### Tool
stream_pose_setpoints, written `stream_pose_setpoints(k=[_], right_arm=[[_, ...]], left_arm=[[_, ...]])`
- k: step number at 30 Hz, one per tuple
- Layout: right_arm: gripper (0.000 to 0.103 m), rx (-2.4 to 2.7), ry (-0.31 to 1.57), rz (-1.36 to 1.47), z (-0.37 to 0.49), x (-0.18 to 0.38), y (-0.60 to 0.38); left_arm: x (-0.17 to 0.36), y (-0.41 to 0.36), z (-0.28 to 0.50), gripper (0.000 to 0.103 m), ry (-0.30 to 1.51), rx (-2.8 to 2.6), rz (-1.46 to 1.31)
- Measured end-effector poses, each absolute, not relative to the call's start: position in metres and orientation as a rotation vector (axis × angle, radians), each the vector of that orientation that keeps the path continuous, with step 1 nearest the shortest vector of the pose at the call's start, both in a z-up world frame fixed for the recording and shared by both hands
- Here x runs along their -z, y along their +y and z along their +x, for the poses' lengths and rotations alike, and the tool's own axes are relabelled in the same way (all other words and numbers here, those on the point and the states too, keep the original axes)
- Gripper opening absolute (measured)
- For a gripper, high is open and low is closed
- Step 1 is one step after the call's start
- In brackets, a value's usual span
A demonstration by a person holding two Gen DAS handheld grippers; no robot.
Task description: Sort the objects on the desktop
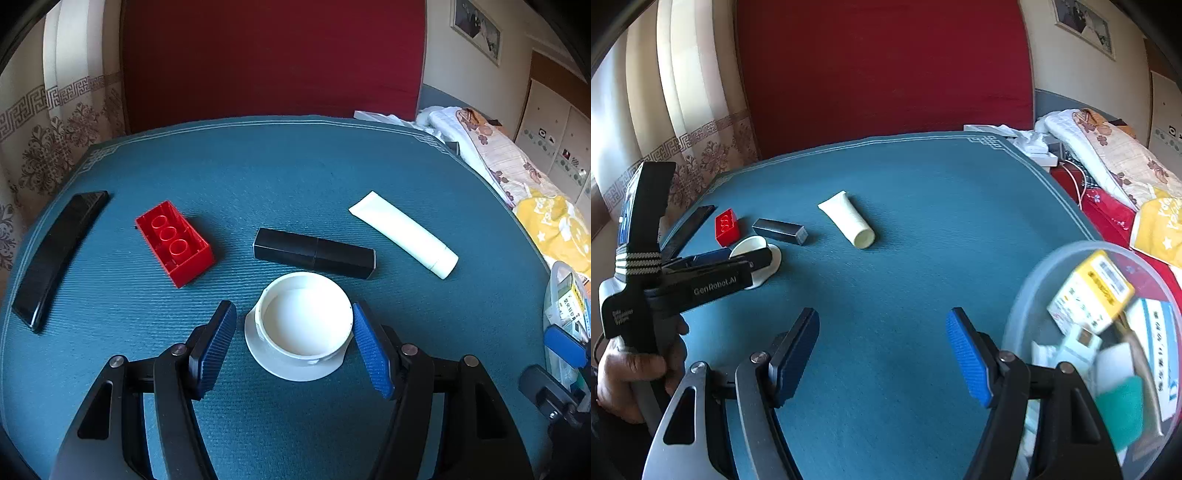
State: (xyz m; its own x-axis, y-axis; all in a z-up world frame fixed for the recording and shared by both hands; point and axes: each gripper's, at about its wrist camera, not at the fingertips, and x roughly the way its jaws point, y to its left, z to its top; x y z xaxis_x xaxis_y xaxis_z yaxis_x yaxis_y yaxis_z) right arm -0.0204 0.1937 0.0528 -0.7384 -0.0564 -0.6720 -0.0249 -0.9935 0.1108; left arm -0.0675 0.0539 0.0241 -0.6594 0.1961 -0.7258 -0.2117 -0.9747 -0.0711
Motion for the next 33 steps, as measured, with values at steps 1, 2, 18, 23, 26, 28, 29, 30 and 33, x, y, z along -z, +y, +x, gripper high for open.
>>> stream_pose_setpoints(k=[1, 2, 18, 23, 26, 28, 29, 30, 33], right_arm=[[0.075, 2.903, -0.174, 1.133, -0.024, -0.052, 0.191], [0.075, 2.898, -0.174, 1.136, -0.028, -0.052, 0.189], [0.075, 2.899, -0.212, 1.220, -0.099, -0.036, 0.182], [0.075, 2.898, -0.208, 1.237, -0.116, -0.033, 0.182], [0.075, 2.895, -0.201, 1.241, -0.124, -0.033, 0.181], [0.075, 2.891, -0.187, 1.242, -0.129, -0.033, 0.180], [0.075, 2.890, -0.177, 1.242, -0.131, -0.033, 0.178], [0.075, 2.888, -0.161, 1.242, -0.133, -0.032, 0.176], [0.075, 2.882, -0.119, 1.245, -0.139, -0.032, 0.170]], left_arm=[[-0.023, 0.053, -0.068, 0.068, 0.019, -2.668, -1.168], [-0.022, 0.051, -0.068, 0.068, 0.004, -2.659, -1.170], [-0.026, 0.025, -0.062, 0.056, -0.126, -2.666, -1.178], [-0.030, 0.018, -0.058, 0.056, -0.151, -2.678, -1.167], [-0.032, 0.016, -0.057, 0.056, -0.139, -2.716, -1.162], [-0.032, 0.015, -0.057, 0.056, -0.132, -2.728, -1.163], [-0.031, 0.015, -0.056, 0.056, -0.126, -2.734, -1.163], [-0.031, 0.015, -0.056, 0.056, -0.121, -2.738, -1.163], [-0.031, 0.015, -0.054, 0.056, -0.104, -2.750, -1.160]])
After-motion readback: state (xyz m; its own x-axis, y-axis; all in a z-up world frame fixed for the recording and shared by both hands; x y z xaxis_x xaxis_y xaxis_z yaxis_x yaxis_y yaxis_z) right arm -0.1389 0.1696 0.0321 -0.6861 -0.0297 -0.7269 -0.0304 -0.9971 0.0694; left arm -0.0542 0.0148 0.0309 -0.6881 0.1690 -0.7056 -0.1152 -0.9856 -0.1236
